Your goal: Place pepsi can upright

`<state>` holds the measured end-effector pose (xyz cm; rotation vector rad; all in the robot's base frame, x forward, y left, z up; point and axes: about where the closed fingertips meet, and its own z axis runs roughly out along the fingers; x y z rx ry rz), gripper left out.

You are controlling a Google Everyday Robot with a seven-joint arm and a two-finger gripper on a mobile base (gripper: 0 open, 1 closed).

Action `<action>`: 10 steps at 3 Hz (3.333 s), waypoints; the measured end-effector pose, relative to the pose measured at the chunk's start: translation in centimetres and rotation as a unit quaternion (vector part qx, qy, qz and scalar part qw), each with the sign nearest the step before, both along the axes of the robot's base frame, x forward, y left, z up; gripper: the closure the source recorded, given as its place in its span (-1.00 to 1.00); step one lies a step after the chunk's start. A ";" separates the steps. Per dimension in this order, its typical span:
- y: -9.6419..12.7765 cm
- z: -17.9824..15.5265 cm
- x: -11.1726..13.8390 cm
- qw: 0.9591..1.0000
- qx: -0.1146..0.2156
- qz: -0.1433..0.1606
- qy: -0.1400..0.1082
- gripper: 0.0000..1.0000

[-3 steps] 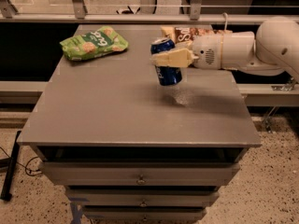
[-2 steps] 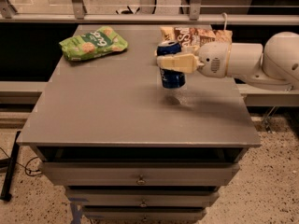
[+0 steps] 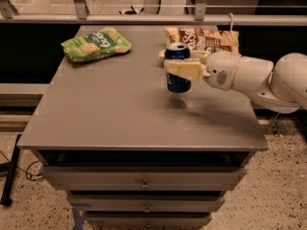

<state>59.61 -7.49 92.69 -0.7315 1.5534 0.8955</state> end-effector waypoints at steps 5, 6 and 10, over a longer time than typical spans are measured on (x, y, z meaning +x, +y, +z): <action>2.5 -2.3 0.1 0.996 0.013 0.042 -0.081 -0.30; 2.7 -2.7 0.1 0.995 0.013 0.052 -0.083 -0.77; -7.7 -6.8 -0.5 0.993 -0.091 0.073 -0.028 -1.00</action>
Offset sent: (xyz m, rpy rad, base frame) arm -0.0041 0.0098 -0.0182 0.0308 -0.1431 0.0045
